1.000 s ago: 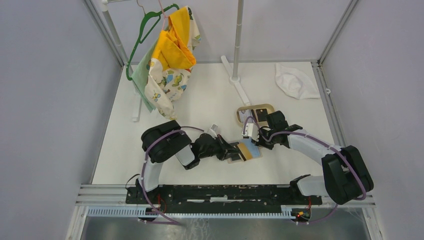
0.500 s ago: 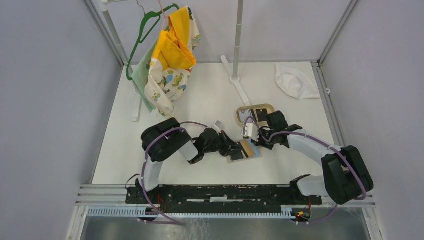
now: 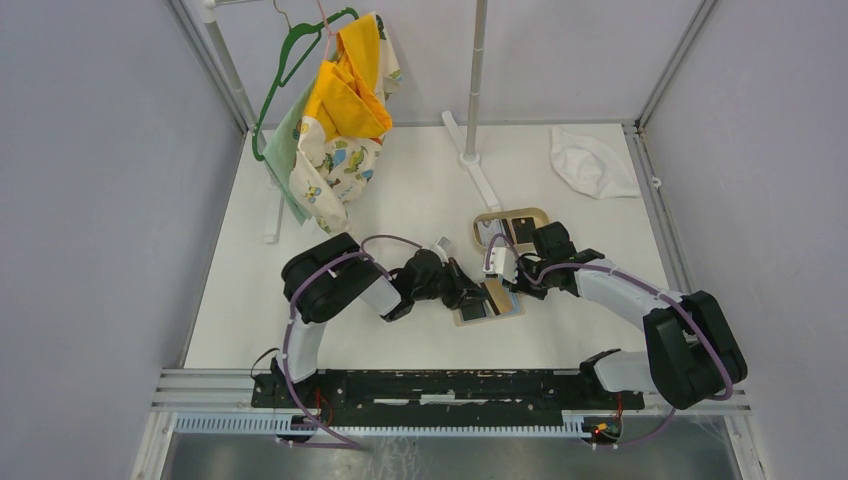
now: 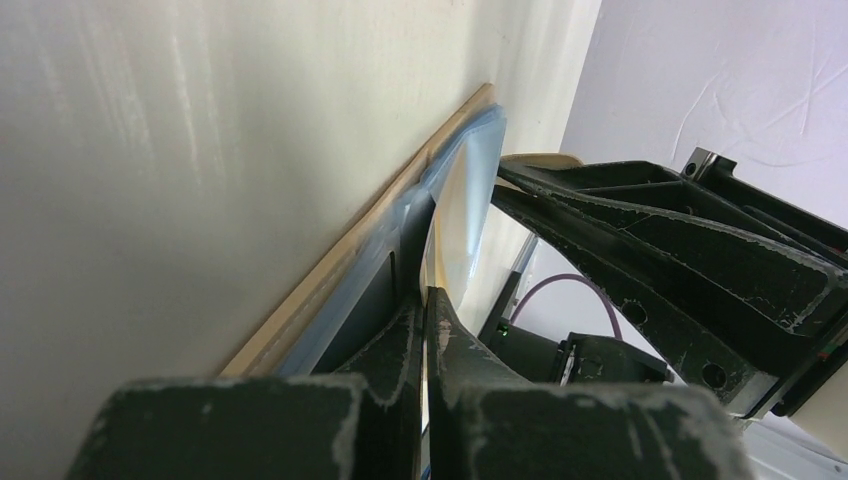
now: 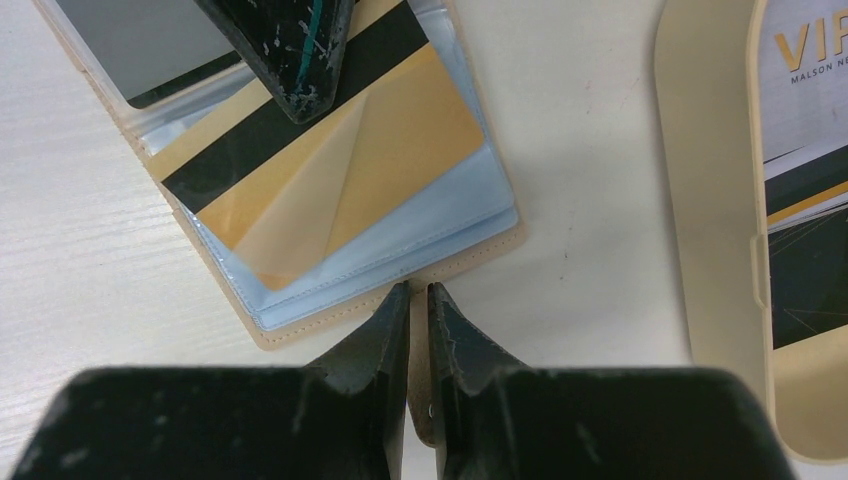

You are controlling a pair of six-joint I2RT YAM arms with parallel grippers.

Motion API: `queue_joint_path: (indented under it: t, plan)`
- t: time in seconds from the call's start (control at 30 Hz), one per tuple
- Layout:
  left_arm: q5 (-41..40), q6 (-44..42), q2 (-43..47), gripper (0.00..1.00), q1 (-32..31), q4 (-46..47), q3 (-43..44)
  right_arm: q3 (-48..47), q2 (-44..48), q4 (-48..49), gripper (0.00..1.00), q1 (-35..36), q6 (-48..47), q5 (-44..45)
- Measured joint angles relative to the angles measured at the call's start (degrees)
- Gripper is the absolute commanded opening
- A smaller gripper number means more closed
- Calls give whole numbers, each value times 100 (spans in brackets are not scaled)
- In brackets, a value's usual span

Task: Put the credit cards into the card holder
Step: Insert the credit card into the card holder.

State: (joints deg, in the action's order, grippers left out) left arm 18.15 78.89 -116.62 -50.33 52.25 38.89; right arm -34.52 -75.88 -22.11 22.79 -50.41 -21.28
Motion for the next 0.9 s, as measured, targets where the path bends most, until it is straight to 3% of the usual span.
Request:
queue_joint_path:
  t: [0.27, 0.47, 0.7, 0.9]
  plan:
    - [181, -254, -2, 2, 22, -396, 258, 0, 0, -2, 17, 11, -2, 17]
    - [238, -426, -7, 8, 28, -662, 446, 0, 0, -7, 18, 11, 0, 57]
    - [358, -476, -96, 13, 48, -678, 557, -7, 57, -7, 29, 11, 22, 120]
    - [354, -562, -83, 14, 48, -678, 549, -7, 579, 2, 30, 11, 66, 33]
